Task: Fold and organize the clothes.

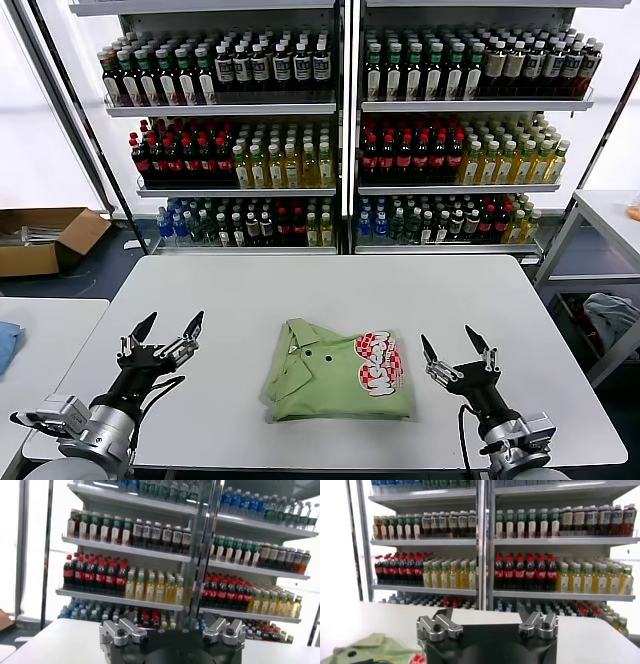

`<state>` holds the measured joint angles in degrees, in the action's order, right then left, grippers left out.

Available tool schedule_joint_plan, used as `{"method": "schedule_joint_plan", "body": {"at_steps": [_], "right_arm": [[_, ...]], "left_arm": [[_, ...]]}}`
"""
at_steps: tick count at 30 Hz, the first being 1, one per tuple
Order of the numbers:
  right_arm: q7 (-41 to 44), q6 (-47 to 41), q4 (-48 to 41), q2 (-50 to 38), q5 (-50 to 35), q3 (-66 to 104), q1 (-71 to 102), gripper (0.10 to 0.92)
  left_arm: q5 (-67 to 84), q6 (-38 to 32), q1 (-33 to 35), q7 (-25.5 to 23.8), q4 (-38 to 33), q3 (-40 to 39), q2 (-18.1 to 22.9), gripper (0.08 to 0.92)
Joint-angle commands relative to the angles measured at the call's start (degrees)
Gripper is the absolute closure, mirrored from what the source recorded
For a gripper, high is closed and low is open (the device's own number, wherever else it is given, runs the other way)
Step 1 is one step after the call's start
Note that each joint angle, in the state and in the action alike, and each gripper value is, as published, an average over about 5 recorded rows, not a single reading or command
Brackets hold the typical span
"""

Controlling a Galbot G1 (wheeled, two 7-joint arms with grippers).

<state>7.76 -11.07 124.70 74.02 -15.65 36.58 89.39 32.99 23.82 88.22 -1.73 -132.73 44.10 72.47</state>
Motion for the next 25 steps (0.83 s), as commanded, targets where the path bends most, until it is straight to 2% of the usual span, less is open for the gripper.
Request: {"method": "schedule_joint_plan", "body": {"at_steps": [1,25], "right_arm": [[5.4,5.0,-2.4,-0.1,-0.7,4.1,4.1,0.203],[8.9,5.2,-3.8,-2.1,-4.8,8.9,4.8,0.203]], "left_arm": [[0.1,-0.8,0.5,-1.4,0.4,1.9,-0.4,0.177],[-0.3,-1.4,1.1,-2.9,2.6,2.5,0.7,0.177]]}}
